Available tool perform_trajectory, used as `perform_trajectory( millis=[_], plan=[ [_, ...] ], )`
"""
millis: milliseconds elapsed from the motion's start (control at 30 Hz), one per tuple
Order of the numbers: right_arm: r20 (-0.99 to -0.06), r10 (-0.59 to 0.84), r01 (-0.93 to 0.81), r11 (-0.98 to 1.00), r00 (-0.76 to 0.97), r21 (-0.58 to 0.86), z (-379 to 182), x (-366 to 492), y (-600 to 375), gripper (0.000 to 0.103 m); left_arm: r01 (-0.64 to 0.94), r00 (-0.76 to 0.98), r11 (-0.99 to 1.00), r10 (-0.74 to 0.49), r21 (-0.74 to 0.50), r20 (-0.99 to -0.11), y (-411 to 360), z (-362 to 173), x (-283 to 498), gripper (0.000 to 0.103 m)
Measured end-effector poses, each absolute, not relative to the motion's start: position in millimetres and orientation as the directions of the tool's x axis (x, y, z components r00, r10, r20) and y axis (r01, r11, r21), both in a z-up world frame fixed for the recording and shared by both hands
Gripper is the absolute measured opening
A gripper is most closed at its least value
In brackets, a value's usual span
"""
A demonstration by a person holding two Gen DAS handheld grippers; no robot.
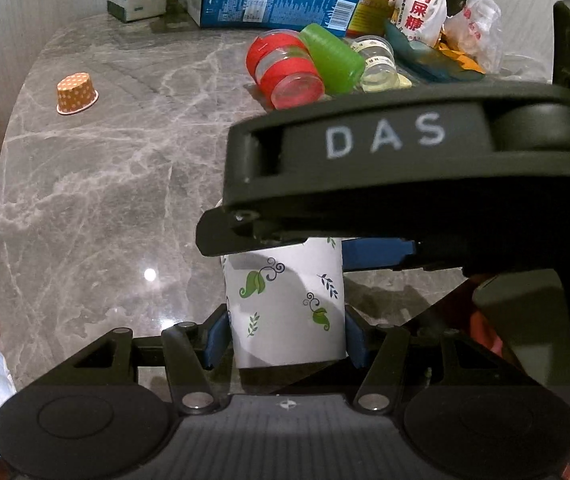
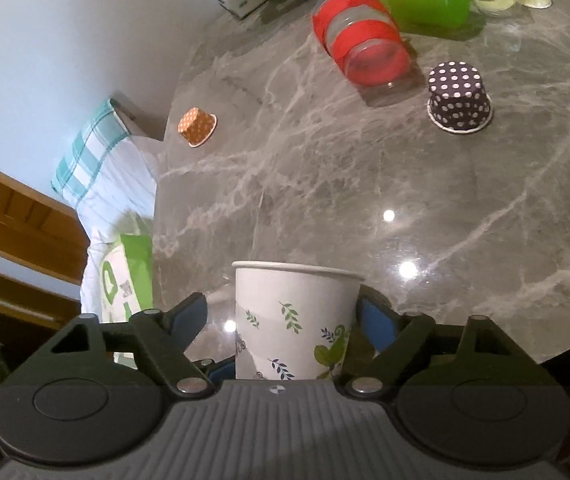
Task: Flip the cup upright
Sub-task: 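Lift the cup with the left gripper while the right gripper grasps its rim, then rotate the cup upright with the right gripper and lower it onto the table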
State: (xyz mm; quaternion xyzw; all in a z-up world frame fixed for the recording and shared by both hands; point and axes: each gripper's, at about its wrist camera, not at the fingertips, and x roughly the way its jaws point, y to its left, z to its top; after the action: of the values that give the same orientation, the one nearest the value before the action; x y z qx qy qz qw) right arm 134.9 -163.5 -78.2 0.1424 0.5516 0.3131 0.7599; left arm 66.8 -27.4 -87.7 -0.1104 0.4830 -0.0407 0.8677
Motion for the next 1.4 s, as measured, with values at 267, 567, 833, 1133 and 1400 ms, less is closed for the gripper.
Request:
perform_trajectory(
  millis=[267, 567, 833, 1133, 1400],
  plan=[
    [-0.765, 0.614, -0.308, 0.779, 0.195, 0.546, -83, 141, -161, 0.068, -0.031, 0.534, 0.973, -0.176, -0.227, -0.827, -28, -88, 65, 0.061],
    [-0.752, 0.634, -0.31, 0.762, 0.18, 0.569, -85, 142, -162, 0.067, 0.009, 0.574, 0.985, -0.145, -0.171, -0.806, -32, -88, 52, 0.085],
    [-0.729, 0.66, -0.335, 0.738, 0.181, 0.585, -84, 138, -165, 0.067, 0.023, 0.658, 0.977, -0.175, -0.212, -0.732, 1, -84, 5, 0.093],
    [-0.644, 0.687, -0.429, 0.721, 0.336, 0.545, -63, 123, -184, 0.067, 0.001, 0.81, 0.94, -0.201, -0.34, -0.552, 52, -63, -35, 0.093],
    [-0.448, 0.675, -0.539, 0.738, 0.586, 0.406, -36, 98, -214, 0.066, 0.082, 0.87, 0.907, -0.267, -0.413, -0.413, 58, -53, -43, 0.093]
  ],
)
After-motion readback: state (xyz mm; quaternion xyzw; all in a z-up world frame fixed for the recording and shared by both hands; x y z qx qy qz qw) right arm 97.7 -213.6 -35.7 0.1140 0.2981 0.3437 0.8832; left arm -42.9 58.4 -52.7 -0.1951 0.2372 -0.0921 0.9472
